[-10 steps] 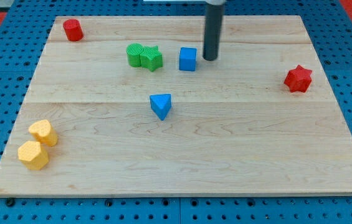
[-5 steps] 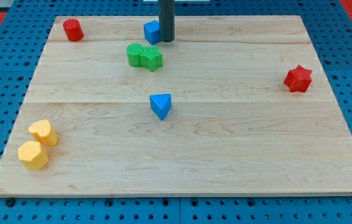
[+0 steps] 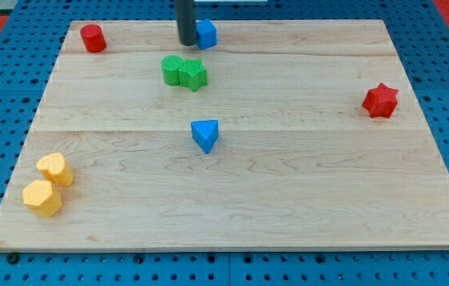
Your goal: Move the blue cube to the top center
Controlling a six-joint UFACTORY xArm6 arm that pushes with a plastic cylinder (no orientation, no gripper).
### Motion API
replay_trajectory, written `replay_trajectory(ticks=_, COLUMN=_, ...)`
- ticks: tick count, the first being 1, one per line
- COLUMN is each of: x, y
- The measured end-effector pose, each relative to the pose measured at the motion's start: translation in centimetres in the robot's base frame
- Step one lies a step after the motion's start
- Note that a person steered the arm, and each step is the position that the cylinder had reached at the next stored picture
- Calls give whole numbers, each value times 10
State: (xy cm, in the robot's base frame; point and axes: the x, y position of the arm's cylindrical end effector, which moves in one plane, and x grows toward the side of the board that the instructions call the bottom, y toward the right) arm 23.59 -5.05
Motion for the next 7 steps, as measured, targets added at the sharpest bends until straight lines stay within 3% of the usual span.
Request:
replay_trajectory(ticks=1, x=-4, y=-3)
replay_trajectory(ticks=2, x=-44, y=-16)
replay_trajectory(ticks=4, x=-24, y=25)
replay_trajectory(ticks=5, x=-9, y=17)
replay_trajectory(ticks=7, x=-4, y=-118)
